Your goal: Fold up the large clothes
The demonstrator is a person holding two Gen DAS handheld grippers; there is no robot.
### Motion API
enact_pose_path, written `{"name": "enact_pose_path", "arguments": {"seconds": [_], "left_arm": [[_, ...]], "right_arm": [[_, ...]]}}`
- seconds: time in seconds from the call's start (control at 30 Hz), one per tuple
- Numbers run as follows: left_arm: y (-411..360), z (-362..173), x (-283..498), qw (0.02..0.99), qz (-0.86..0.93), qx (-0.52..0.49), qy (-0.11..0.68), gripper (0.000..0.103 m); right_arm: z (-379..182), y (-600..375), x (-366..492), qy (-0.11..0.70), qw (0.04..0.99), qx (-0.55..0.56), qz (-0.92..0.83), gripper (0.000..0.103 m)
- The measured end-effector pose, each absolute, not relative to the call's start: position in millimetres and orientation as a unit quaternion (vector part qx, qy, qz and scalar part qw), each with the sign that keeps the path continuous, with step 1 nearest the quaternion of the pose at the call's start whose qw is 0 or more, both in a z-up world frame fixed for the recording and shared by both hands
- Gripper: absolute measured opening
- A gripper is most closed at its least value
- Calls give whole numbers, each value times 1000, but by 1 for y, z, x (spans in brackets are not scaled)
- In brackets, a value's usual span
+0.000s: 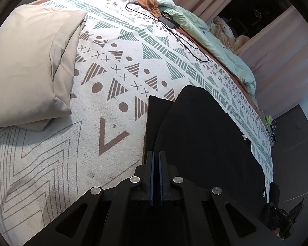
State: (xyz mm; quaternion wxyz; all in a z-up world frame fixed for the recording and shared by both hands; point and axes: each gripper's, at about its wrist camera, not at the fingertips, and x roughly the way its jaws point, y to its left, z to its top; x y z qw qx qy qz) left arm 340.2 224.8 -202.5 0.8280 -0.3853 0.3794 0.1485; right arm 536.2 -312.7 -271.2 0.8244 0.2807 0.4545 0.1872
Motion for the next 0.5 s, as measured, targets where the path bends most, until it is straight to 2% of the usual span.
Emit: {"name": "enact_pose_path", "arguments": {"seconds": [0.03,0.07,0.13,0.17,0.2,0.33,0.5], "left_arm": [[225,-203,339,828,148,-386,380,3],[225,-203,338,828,147,-386,380,3],[224,-203,336,827,145,-389,380,3],[224,-203,335,826,144,-390,381,3],[224,-203,334,826,142,-391,381,3],[225,-204,334,823,140,-396,381,3],[224,-206,333,823,140,-396,382,3]], "right_arm": [[-272,-316,535,458,820,288,189,5],[-274,-320,536,461,816,293,191,10],[-274,-329,536,467,813,294,186,38],[-272,-332,537,464,816,292,181,60],[-268,-335,537,458,823,287,175,64],[-258,-328,556,458,834,246,186,64],[-273,-304,591,499,816,206,207,64]]}}
